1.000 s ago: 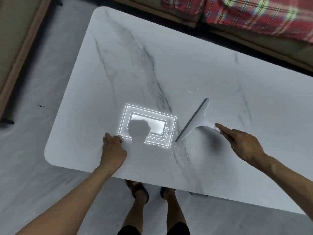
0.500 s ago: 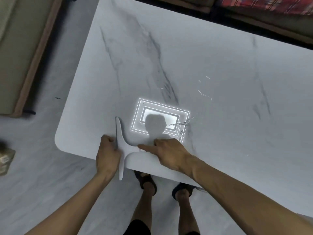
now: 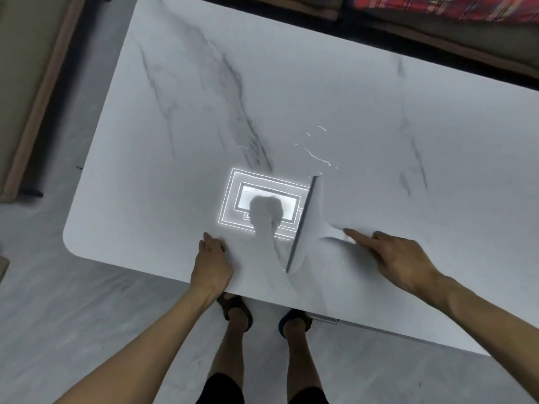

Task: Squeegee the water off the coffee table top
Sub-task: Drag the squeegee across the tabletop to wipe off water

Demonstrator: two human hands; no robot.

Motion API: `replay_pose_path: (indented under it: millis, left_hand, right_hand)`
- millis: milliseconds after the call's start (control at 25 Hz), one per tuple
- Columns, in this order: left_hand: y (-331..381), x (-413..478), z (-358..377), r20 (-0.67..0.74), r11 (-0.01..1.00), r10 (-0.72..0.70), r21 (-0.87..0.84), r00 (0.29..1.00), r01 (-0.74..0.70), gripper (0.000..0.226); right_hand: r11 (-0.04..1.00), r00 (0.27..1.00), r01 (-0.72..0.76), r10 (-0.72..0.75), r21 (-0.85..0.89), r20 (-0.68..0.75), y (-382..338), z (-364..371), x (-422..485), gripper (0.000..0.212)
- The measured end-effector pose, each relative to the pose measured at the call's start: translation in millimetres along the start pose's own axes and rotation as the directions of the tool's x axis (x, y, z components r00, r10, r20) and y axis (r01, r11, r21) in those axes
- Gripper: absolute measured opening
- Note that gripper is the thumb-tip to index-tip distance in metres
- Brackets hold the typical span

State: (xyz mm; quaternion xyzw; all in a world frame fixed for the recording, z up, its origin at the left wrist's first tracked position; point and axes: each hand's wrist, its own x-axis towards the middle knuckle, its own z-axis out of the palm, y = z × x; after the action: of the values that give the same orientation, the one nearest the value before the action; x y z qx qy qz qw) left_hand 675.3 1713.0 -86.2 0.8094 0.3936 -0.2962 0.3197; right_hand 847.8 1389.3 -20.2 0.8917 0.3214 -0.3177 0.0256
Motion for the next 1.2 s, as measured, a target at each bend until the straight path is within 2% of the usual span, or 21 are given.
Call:
replay_pose_path:
  millis: [80,160,280,360,480,560,680,920,1000,1080,1200]
  left_hand:
    - [4.7,-0.4,2.8,-0.014,0.999,-0.019,-0.043,1.000,0.019,0.046]
    - [3.4,-2.8,1.1,-0.075,0.995,-0.029,-0.094,0.997,0.022,0.036]
    - [-9.9,-8.0,-6.3,-0.169,0.990,-0.030,-0.140,0.985,0.007,0.032]
    - [-20.0,-12.2,-9.9,-0.195,0.988,-0.025,-0.153,0.981,-0.005,0.031]
    - [-26.0,-19.4,-7.1,-0.174,0.987,-0.045,-0.163,0.984,0.017,0.017]
    - [-23.8,-23.0,1.5,-0.160,0.990,-0.046,-0.137,0.986,0.024,0.014]
    - [-8.3,-30.5,21.8,-0.131,0.997,-0.006,-0.083,0.991,-0.005,0.023]
    - [28.3,-40.8,60.5,0.083,0.982,0.120,0.137,0.989,-0.131,0.024]
    - [33.4,-41.7,64.8,0.041,0.986,0.125,0.108,0.991,-0.129,0.021]
    - [32.1,-40.5,62.4,-0.044,0.994,0.094,0.059,0.995,-0.091,0.018]
    - [23.2,-38.2,48.0,-0.182,1.000,0.002,-0.030,0.983,-0.008,0.018]
  right_hand:
    - [0.998,0.997,-0.058,0.057,-0.014,-0.049,18.8,-2.9,-17.5,0.057]
    - [0.998,0.996,-0.031,0.027,-0.053,-0.086,14.8,-6.3,-28.8,0.059]
    - [0.986,0.986,0.164,-0.165,-0.028,-0.007,-39.0,0.7,-24.4,0.081]
    - [0.950,0.948,0.307,-0.311,0.064,0.071,-92.2,16.6,-7.2,0.082]
    - [0.900,0.889,0.418,-0.433,0.124,0.147,-150.2,39.4,8.4,0.082]
    - [0.907,0.890,0.407,-0.421,0.111,0.176,-145.0,48.0,10.8,0.083]
    - [0.926,0.907,0.369,-0.376,0.074,0.189,-90.5,52.6,-6.1,0.075]
    - [0.988,0.967,0.148,-0.135,-0.044,0.216,44.2,29.2,-68.1,0.077]
    - [0.994,0.971,0.069,-0.048,-0.082,0.233,73.0,18.6,-80.9,0.076]
    - [0.986,0.976,0.056,-0.021,-0.156,0.216,81.8,9.7,-88.7,0.075]
    - [0.975,0.980,0.137,-0.107,-0.174,0.168,55.5,1.5,-87.2,0.076]
